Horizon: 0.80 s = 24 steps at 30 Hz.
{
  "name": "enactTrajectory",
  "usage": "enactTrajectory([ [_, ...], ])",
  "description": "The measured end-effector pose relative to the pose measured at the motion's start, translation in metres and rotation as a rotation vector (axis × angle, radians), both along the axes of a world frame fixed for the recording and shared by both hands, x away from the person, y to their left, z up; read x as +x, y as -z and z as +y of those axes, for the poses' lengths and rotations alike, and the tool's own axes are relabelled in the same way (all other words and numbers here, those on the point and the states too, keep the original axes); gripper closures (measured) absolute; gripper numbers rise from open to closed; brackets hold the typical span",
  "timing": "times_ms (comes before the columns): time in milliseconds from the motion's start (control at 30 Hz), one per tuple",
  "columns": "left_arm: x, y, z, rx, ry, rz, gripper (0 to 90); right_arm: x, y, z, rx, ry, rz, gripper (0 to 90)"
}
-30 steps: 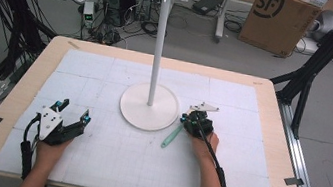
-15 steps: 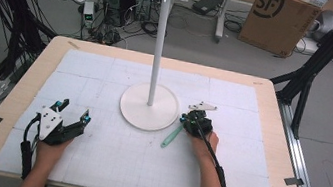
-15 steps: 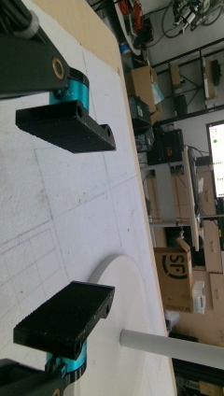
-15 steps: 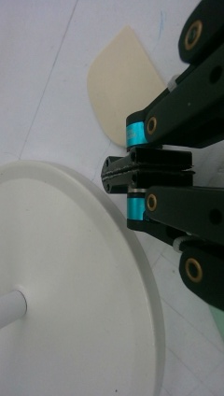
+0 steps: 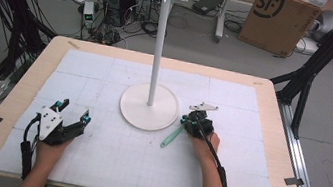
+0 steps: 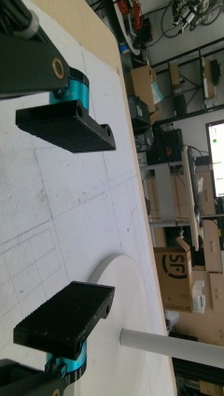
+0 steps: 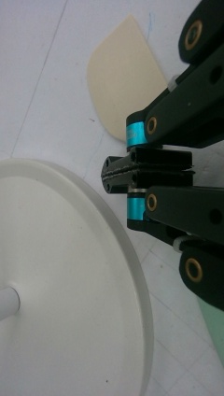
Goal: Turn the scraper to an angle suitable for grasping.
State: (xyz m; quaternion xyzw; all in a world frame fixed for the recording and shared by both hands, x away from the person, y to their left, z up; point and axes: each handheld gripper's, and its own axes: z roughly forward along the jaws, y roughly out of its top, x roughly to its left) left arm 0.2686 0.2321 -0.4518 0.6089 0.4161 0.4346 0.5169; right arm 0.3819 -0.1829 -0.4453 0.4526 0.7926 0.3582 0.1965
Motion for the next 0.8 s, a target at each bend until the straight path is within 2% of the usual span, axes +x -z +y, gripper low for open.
enactTrajectory([
  [233,0.000,0.000,0.000,0.000,-0.001,-0.001,25.6,-0.003,-0.002,-0.003,-0.013,-0.012,0.021,90.0],
  [567,0.000,0.000,0.000,0.003,-0.001,0.000,25.6,-0.012,-0.003,-0.014,0.005,-0.010,0.051,90.0],
  [800,0.000,0.000,0.000,0.003,0.000,0.001,25.6,-0.020,-0.003,-0.021,0.009,-0.004,0.050,90.0],
])
